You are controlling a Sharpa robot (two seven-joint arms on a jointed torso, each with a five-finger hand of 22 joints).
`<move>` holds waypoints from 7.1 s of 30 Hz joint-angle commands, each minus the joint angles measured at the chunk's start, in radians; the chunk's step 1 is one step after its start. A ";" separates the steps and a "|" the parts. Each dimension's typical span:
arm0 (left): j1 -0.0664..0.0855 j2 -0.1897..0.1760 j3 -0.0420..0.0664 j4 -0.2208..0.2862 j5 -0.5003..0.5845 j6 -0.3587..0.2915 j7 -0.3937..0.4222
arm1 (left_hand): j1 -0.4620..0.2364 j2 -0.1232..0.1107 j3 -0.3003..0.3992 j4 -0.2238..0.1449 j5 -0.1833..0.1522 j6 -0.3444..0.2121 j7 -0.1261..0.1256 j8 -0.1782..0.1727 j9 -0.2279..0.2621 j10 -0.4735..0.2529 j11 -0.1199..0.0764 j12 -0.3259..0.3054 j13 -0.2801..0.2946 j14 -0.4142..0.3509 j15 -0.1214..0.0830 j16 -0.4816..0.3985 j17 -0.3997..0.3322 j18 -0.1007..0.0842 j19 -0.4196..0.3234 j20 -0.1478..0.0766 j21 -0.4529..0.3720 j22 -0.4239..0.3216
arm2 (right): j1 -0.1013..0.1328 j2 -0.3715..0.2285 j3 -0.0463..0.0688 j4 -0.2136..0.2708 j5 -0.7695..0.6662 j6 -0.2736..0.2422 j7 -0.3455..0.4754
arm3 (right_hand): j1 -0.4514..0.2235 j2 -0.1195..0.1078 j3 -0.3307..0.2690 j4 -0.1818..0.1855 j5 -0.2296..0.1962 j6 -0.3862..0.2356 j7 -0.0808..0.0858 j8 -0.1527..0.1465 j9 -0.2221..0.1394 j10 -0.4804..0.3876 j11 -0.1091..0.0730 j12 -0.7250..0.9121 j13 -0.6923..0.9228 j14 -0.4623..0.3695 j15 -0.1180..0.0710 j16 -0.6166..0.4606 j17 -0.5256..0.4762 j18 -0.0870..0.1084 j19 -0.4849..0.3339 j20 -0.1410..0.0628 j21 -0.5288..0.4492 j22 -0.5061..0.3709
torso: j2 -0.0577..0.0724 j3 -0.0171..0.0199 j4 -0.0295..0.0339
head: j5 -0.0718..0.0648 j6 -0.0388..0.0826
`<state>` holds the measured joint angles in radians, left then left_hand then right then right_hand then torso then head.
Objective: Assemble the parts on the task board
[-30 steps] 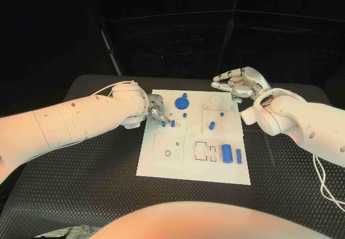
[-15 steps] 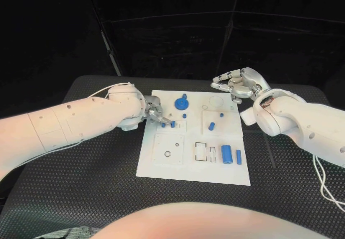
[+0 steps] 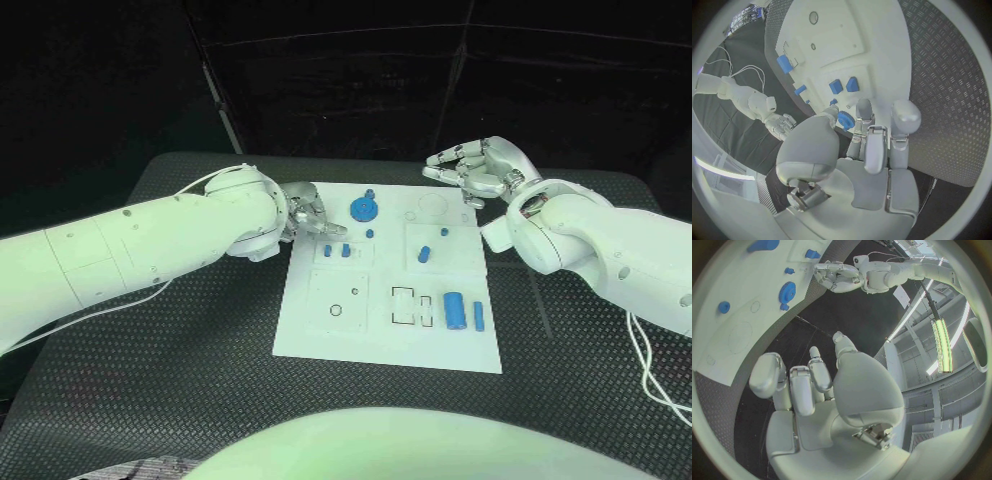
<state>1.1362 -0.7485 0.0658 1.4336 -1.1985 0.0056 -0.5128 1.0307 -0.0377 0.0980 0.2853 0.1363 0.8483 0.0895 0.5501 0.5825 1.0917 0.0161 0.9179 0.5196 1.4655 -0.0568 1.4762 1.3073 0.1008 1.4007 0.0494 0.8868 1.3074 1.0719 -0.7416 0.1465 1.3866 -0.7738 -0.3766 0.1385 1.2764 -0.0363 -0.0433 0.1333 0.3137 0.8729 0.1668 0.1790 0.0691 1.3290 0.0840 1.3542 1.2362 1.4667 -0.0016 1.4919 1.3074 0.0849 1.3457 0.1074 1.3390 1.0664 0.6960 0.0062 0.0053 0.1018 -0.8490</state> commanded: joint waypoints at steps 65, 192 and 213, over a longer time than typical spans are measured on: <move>-0.004 0.240 -0.041 -0.272 -0.350 -0.035 0.503 | 0.445 -0.025 0.039 -0.186 0.010 0.151 0.026 -0.377 -0.455 -0.095 0.057 -0.547 -0.452 0.015 0.046 -0.167 -0.186 0.021 0.028 0.042 -0.098 -0.017 | 0.002 0.013 0.001 0.002 -0.001 0.007 0.008 | -0.006 0.002 -0.008 0.001 0.007 -0.007 0.001 0.005 -0.001 -0.006 -0.002 0.003 0.001 0.065 0.004 -0.003 0.082 0.010 -0.003 0.000 -0.004 0.000 | 0.000 0.0013 -0.0011 | -0.031 0.022; -0.038 0.062 -0.002 -0.150 -0.278 -0.088 0.456 | 0.395 -0.100 0.223 -0.200 0.006 0.107 0.044 -0.489 -0.519 -0.058 0.084 -0.769 -0.455 0.011 0.066 -0.162 -0.236 0.013 0.024 0.056 -0.028 0.048 | 0.001 0.003 0.001 -0.007 -0.007 0.014 -0.001 | -0.002 0.007 -0.010 0.002 0.010 -0.006 0.000 0.008 0.000 -0.009 -0.003 0.001 -0.004 0.064 0.004 -0.005 0.079 0.011 -0.005 0.000 -0.006 -0.004 | 0.000 0.0001 -0.0002 | -0.024 0.035; -0.037 -0.110 0.061 -0.080 0.183 -0.261 0.634 | 0.411 -0.058 0.216 -0.220 0.008 0.200 0.068 -0.432 -0.500 0.012 0.077 -0.719 -0.431 -0.029 0.062 -0.242 -0.364 0.036 -0.015 0.060 -0.176 -0.011 | -0.001 -0.065 0.000 0.023 -0.696 0.126 -0.231 | 0.168 -0.034 0.177 -0.093 -0.098 0.131 -0.028 0.001 -0.004 -0.318 -0.012 -0.958 -0.944 0.054 -0.006 -0.046 0.014 0.017 -0.006 -0.009 -0.033 -0.045 | -0.003 -0.0011 0.0002 | -0.086 0.071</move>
<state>1.0976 -0.8574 0.1247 1.3470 -1.2302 -0.1388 0.0048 1.4415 -0.1019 0.3106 0.0658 0.1430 1.0401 0.1575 0.1137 0.0809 1.0921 0.0947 0.1932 0.0869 1.4348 0.0084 1.2328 0.9396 0.1399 1.3804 0.1083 0.7011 1.2931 1.0702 -0.8059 0.1465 1.4016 -1.2333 -0.3045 -0.0130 1.4449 -0.0634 0.1288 0.0390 0.2181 0.9982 0.1383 0.1821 0.0661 1.0066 0.0718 0.4004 0.2968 1.4683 -0.0075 1.4492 1.3077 0.0851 1.3354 0.0966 1.3125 1.0222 0.6935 0.0056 0.0053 0.0263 -0.7821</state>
